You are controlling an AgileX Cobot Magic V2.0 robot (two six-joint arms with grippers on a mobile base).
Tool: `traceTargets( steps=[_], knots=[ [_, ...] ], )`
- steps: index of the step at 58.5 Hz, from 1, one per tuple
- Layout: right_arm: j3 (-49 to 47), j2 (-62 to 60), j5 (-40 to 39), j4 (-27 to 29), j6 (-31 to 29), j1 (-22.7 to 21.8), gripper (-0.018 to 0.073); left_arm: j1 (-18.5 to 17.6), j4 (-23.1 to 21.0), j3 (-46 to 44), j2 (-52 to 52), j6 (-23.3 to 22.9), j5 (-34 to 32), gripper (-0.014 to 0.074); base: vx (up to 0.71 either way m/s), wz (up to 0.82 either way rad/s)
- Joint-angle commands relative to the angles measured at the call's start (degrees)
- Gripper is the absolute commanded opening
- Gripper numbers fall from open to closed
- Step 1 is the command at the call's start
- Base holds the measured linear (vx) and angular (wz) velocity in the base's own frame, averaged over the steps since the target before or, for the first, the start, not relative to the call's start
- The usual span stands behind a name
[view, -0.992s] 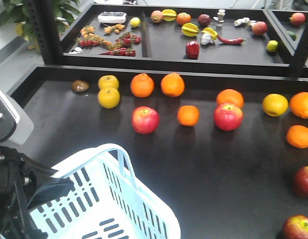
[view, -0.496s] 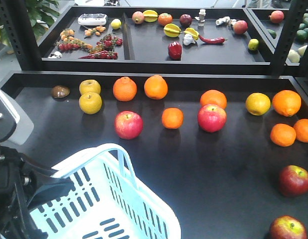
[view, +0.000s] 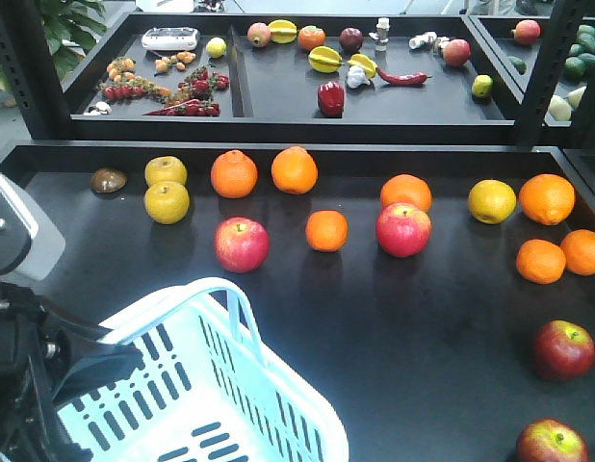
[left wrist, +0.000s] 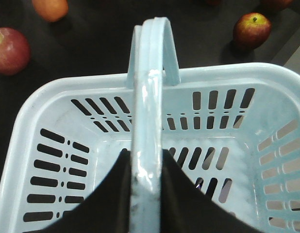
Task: Pick three apples into basket with both arms
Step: 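Drive up to the fruit table edge and stop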
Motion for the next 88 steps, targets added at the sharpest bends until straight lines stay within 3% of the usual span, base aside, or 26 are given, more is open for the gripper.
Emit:
traceTargets(
  steps=[1,88],
  knots=[
    [0.65,-0.68,-4.13,-0.79,-0.62,-0.25,-0.0008,-0.26,-1.39,-1.66,-0.91,-0.33,-4.51,-0.0006,0.01,-0.01],
    [0.65,-0.68,-4.1,-0.79,-0.62,-0.25,-0.0008,-0.26,-1.39,-1.66,-0.91,-0.28,-4.51,-0.0006,0.01,-0.02]
  ],
)
